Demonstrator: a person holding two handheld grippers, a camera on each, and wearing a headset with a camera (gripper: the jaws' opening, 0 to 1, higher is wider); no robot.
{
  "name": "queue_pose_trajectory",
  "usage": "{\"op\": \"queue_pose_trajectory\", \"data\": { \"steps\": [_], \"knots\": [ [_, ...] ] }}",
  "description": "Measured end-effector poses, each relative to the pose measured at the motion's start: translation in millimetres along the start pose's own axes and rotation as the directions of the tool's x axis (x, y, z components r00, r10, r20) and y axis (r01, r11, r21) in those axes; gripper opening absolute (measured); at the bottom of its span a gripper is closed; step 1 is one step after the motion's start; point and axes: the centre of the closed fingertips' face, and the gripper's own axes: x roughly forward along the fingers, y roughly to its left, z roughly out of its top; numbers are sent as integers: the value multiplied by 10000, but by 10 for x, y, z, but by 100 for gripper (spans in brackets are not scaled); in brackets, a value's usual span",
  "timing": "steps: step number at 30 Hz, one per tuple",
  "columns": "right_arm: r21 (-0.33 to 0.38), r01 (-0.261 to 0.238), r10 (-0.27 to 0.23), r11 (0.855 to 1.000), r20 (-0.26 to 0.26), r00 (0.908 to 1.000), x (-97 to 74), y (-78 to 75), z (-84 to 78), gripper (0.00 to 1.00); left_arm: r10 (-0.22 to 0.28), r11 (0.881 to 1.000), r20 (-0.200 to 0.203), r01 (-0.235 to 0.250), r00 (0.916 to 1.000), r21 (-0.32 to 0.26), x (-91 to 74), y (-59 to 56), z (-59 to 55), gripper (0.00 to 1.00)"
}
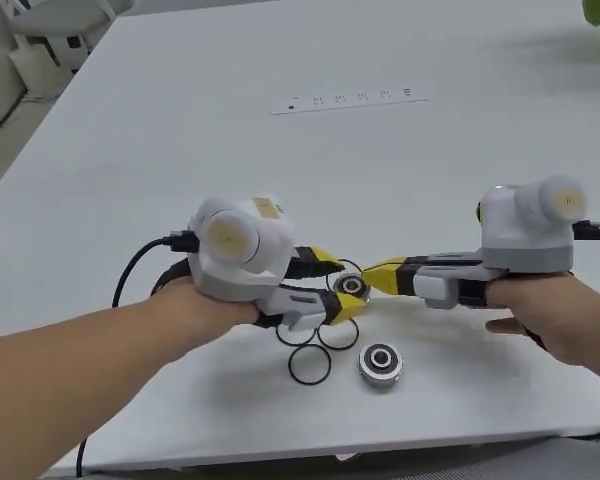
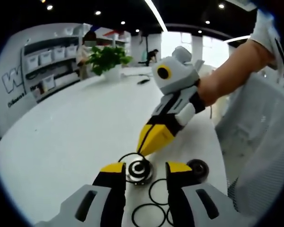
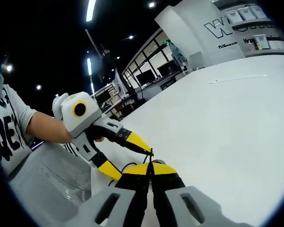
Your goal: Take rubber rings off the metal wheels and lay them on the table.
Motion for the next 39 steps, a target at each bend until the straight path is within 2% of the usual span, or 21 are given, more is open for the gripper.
{"op": "queue_pose_trajectory", "data": {
  "steps": [9, 20, 26, 31, 34, 39],
  "knots": [
    [139, 26, -29, 9999, 228, 9997, -45, 12, 53, 0, -144, 9998, 477, 150, 9988, -128, -140, -53, 116, 44],
    [98, -144, 140, 9998, 399, 9991, -74, 125, 132, 0, -274, 9994, 1058, 295, 9940, -180, -396, -164, 245, 54],
    [95, -273, 268, 9996, 482, 9985, -90, 201, 174, 0, -264, 9993, 1249, 294, 9918, -219, -529, -208, 263, 60],
    [99, -330, 324, 9994, 493, 9983, -105, 243, 184, 0, -171, 9996, 1356, 200, 9906, -201, -639, -188, 248, 64],
    [101, -362, 356, 9993, 498, 9981, -115, 272, 195, 0, -162, 9995, 1468, 202, 9890, -252, -707, -213, 251, 66],
    [74, -426, 422, 9991, 478, 9980, -118, 314, 211, 0, -93, 9998, 1487, 119, 9888, -162, -799, -244, 223, 69]
  ]
}}
